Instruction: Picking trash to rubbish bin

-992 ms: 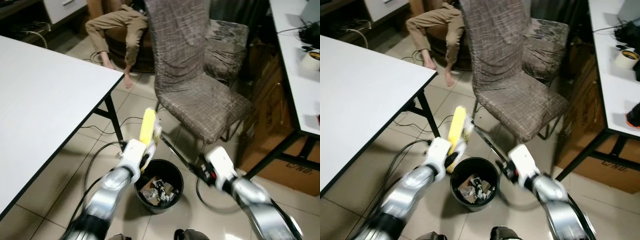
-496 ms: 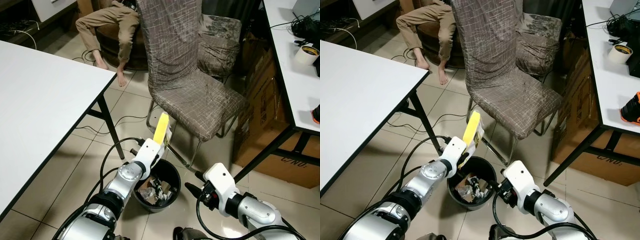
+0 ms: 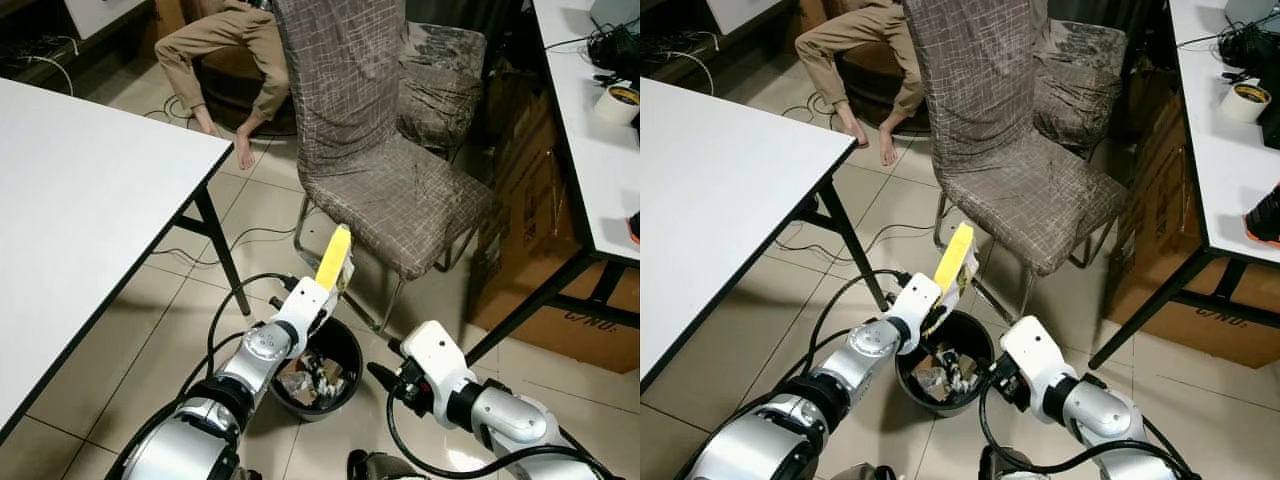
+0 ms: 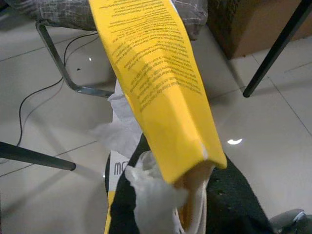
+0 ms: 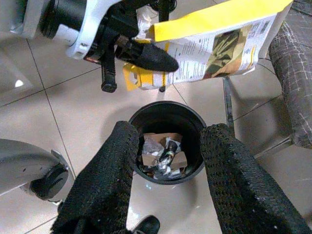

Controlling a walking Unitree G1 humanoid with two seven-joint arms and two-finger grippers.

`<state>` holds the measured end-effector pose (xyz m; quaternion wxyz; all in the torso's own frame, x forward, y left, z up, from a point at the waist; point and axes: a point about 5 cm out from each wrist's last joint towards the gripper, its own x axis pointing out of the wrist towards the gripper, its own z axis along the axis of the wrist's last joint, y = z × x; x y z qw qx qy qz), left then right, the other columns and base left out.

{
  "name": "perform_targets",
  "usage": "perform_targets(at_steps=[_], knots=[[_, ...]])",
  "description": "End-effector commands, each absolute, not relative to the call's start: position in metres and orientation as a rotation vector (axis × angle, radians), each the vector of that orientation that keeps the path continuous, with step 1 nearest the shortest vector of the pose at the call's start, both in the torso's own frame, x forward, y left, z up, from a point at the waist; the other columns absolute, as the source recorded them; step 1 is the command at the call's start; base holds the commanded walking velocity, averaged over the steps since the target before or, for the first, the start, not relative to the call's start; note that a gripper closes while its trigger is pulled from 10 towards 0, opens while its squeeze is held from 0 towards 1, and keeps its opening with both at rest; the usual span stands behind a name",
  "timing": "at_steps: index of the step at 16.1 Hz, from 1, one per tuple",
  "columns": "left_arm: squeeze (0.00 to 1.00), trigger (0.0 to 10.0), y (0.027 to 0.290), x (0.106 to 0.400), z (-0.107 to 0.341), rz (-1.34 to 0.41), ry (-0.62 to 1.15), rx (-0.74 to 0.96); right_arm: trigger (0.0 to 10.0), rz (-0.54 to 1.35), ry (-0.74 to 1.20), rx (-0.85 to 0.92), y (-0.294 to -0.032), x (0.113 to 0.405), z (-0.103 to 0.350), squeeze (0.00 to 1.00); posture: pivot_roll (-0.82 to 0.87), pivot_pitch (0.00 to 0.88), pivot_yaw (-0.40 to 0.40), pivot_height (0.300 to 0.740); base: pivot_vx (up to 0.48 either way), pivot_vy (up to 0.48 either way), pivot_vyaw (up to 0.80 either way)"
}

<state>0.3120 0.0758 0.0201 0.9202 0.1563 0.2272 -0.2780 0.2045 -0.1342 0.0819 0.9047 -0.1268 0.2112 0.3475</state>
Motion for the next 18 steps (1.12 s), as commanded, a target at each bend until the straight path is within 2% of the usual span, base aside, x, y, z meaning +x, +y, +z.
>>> perform_targets(at_steps=[1,12,13,14,16,18], knots=[[1.00,10.0,0.075,0.312,0.020,-0.572,0.465,0.306,10.0,0.703,0.453,-0.279,-0.136,0.205,0.082,0.00,-0.27,0.162,0.000,0.740,0.000,0.000,0.00],[1.00,10.0,0.065,0.308,0.019,-0.609,0.457,0.199,10.0,0.649,0.456,-0.312,-0.143,0.211,0.081,0.00,-0.26,0.154,0.004,0.740,0.000,0.000,0.00],[0.89,10.0,0.072,0.312,0.026,-0.591,0.407,0.142,10.0,0.624,0.428,-0.286,-0.141,0.215,0.083,0.00,-0.25,0.143,0.009,0.740,0.000,0.000,0.00],[0.00,10.0,0.081,0.315,0.030,-0.548,0.388,0.086,10.0,0.599,0.404,-0.278,-0.139,0.217,0.084,0.00,-0.24,0.131,0.017,0.740,0.000,0.000,0.00],[0.00,10.0,0.109,0.316,0.045,-0.424,0.275,-0.045,10.0,0.461,0.351,-0.245,-0.141,0.224,0.089,0.00,-0.23,0.113,0.023,0.740,0.000,0.000,0.00],[0.00,10.0,0.129,0.300,0.052,-0.359,0.230,-0.026,10.0,0.346,0.329,-0.172,-0.145,0.228,0.092,0.00,-0.20,0.083,0.011,0.740,0.000,0.000,0.00]])
